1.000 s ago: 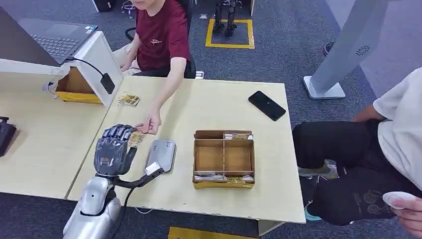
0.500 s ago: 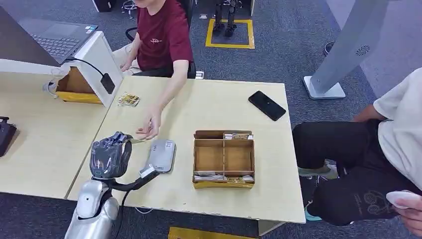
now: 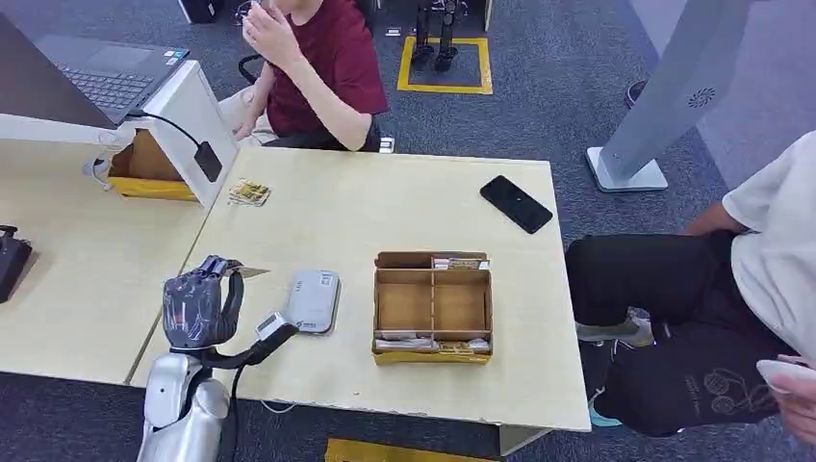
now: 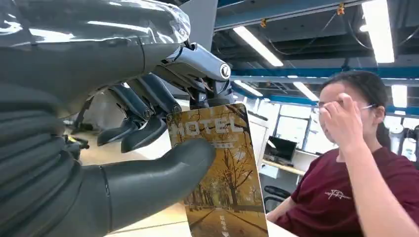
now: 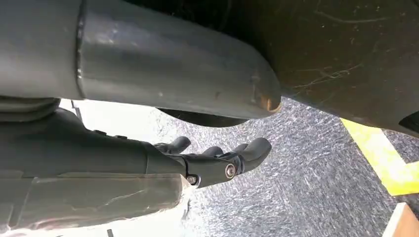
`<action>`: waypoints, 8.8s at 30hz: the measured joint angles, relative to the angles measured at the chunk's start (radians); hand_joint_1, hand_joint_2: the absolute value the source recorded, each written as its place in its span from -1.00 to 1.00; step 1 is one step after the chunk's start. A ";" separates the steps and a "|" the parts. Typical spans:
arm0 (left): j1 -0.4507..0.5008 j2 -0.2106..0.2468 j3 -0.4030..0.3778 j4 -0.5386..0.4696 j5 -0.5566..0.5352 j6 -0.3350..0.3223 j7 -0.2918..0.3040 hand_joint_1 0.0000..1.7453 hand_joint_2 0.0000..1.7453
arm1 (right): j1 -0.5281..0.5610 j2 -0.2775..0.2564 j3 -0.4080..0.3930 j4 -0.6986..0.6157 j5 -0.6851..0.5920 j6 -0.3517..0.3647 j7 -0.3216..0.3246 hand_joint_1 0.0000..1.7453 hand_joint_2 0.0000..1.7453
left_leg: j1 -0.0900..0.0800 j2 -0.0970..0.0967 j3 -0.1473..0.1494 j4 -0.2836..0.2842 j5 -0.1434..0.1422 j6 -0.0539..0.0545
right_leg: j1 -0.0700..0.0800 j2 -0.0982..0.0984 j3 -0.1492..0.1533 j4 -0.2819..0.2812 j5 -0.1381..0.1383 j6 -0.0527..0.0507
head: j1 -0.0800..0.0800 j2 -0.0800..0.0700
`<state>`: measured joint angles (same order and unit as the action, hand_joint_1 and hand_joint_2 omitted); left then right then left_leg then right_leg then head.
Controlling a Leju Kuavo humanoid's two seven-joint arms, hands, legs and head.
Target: Pass the card to the sensor for recognition and then transmit it.
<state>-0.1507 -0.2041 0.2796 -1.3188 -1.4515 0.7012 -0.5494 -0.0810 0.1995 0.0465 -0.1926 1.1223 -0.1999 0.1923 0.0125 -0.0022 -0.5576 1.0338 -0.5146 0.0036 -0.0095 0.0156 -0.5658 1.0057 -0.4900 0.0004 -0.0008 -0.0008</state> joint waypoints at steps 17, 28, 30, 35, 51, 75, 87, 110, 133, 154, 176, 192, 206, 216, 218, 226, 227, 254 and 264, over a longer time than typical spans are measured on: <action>-0.076 0.003 -0.135 0.218 0.642 -0.254 -0.011 1.00 1.00 | 0.001 0.005 -0.065 0.000 0.040 -0.016 -0.001 -1.00 -1.00 | 0.000 -0.001 0.000 0.000 0.000 0.000 | 0.000 -0.001 0.001 0.000 0.000 0.000 | 0.000 0.000; -0.075 0.016 -0.180 0.216 0.745 -0.374 0.021 1.00 1.00 | 0.002 0.007 -0.101 0.000 0.057 -0.019 -0.004 -1.00 -1.00 | 0.000 -0.002 0.000 0.000 0.000 0.000 | 0.000 -0.001 0.001 0.000 0.000 0.000 | 0.000 0.000; -0.076 0.021 -0.186 0.216 0.745 -0.394 0.028 1.00 1.00 | 0.002 0.007 -0.105 0.000 0.064 -0.020 -0.004 -1.00 -1.00 | 0.000 -0.002 0.000 0.000 0.000 0.000 | 0.000 -0.001 0.001 0.000 0.000 0.000 | 0.000 0.000; -0.076 0.032 -0.198 0.223 0.724 -0.418 0.051 1.00 1.00 | 0.002 0.007 -0.109 0.000 0.070 -0.020 -0.004 -1.00 -1.00 | 0.000 -0.002 0.000 0.000 0.000 0.000 | 0.000 -0.001 0.001 0.000 0.000 0.000 | 0.000 0.000; -0.086 0.055 -0.203 0.300 0.639 -0.348 0.077 1.00 1.00 | 0.002 0.007 -0.135 0.000 0.107 -0.020 -0.005 -1.00 -1.00 | 0.000 -0.002 0.000 0.000 0.000 0.000 | 0.000 -0.001 0.001 0.000 0.000 0.000 | 0.000 0.000; -0.132 0.062 -0.223 0.454 0.428 -0.178 0.148 1.00 1.00 | 0.002 0.009 -0.171 0.000 0.176 -0.019 -0.005 -1.00 -1.00 | 0.000 -0.002 0.002 0.000 0.000 0.000 | 0.000 -0.002 0.003 0.000 0.000 0.000 | 0.000 0.000; -0.137 0.061 -0.230 0.516 0.363 -0.126 0.178 1.00 1.00 | 0.001 0.009 -0.175 0.000 0.198 -0.019 -0.003 -1.00 -1.00 | 0.000 -0.002 0.002 0.000 0.000 0.000 | 0.000 -0.002 0.003 0.000 0.000 0.000 | 0.000 0.000; -0.156 0.061 -0.235 0.563 0.373 -0.143 0.174 1.00 1.00 | 0.001 0.009 -0.190 0.000 0.227 -0.017 -0.003 -1.00 -1.00 | 0.000 -0.002 0.006 0.000 0.000 0.000 | 0.000 -0.002 0.007 0.000 0.000 0.000 | 0.000 0.000; -0.245 0.059 -0.213 0.676 0.434 -0.275 0.180 1.00 1.00 | 0.001 0.009 -0.205 0.000 0.267 -0.013 0.000 -1.00 -1.00 | 0.000 -0.005 0.014 -0.001 0.001 0.000 | 0.000 -0.007 0.017 0.000 0.000 0.000 | 0.000 0.000; -0.244 0.060 -0.182 0.672 0.498 -0.323 0.147 1.00 1.00 | 0.001 0.009 -0.231 0.000 0.299 -0.009 0.003 -1.00 -1.00 | 0.000 -0.005 0.014 -0.001 0.001 -0.001 | 0.000 -0.007 0.017 0.000 0.000 0.000 | 0.000 0.000; -0.091 0.027 -0.166 0.218 0.828 -0.450 0.079 1.00 1.00 | 0.001 0.010 -0.301 0.000 0.351 -0.013 0.012 -1.00 -1.00 | 0.000 -0.006 0.006 0.000 0.002 0.000 | 0.000 -0.006 0.008 0.000 0.000 0.000 | 0.000 0.000; -0.158 0.020 -0.164 0.213 0.754 -0.273 0.061 1.00 1.00 | -0.001 0.016 -0.321 -0.001 0.384 0.000 0.017 -1.00 -1.00 | 0.000 -0.005 0.004 0.000 0.002 0.000 | 0.000 -0.006 0.006 0.000 0.000 0.000 | 0.000 0.000; -0.235 0.020 -0.129 0.305 0.773 -0.151 -0.034 1.00 1.00 | -0.002 0.018 -0.321 -0.001 0.389 0.004 0.008 -1.00 -1.00 | 0.000 -0.005 0.003 0.000 0.002 0.000 | 0.000 -0.006 0.005 0.000 0.000 0.000 | 0.000 0.000; -0.244 0.017 -0.113 0.354 0.809 -0.207 -0.029 -1.00 1.00 | -0.002 0.018 -0.321 -0.001 0.389 0.003 0.012 -1.00 -1.00 | 0.000 -0.005 0.003 0.000 0.002 0.000 | 0.000 -0.006 0.004 0.000 0.000 0.000 | 0.000 0.000; -0.248 0.013 -0.111 0.360 0.813 -0.225 -0.017 -1.00 1.00 | -0.002 0.018 -0.322 -0.001 0.389 0.002 0.014 -1.00 -1.00 | 0.000 -0.005 0.003 0.000 0.002 0.000 | 0.000 -0.006 0.004 0.000 0.000 0.000 | 0.000 0.000; -0.185 -0.011 -0.165 0.302 0.825 -0.521 -0.003 -1.00 1.00 | -0.002 0.018 -0.349 -0.001 0.386 -0.005 0.019 -1.00 -1.00 | -0.001 -0.005 0.003 0.000 0.001 0.000 | 0.000 -0.005 0.004 0.000 0.000 0.000 | 0.000 0.000; -0.165 -0.013 -0.187 0.282 0.826 -0.536 -0.003 -1.00 1.00 | -0.002 0.018 -0.353 -0.001 0.386 -0.005 0.019 -1.00 -1.00 | -0.001 -0.005 0.003 0.000 0.001 0.000 | 0.000 -0.005 0.004 0.000 0.000 0.000 | 0.000 0.000; 0.057 0.085 -0.940 -0.095 0.193 -0.095 0.196 -1.00 1.00 | -0.005 0.024 -0.452 -0.001 0.386 -0.019 0.035 -1.00 -1.00 | -0.001 -0.005 0.002 0.000 0.000 0.000 | -0.001 -0.006 0.003 0.000 -0.001 0.001 | 0.000 0.000; 0.022 0.101 -0.978 -0.011 -0.009 -0.030 0.323 -1.00 1.00 | -0.006 0.025 -0.456 -0.001 0.389 -0.017 0.035 -1.00 -1.00 | -0.001 -0.005 0.002 0.000 0.001 0.000 | -0.001 -0.006 0.003 0.000 -0.001 0.001 | 0.000 0.000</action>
<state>-0.1292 -0.1026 -0.6981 -1.3301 -1.4601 0.6714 -0.2268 -0.0866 0.2243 -0.4093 -0.1938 1.5114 -0.2167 0.2274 0.0117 -0.0071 -0.5557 1.0338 -0.5140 0.0040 -0.0101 0.0096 -0.5630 1.0056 -0.4905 0.0009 -0.0008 -0.0008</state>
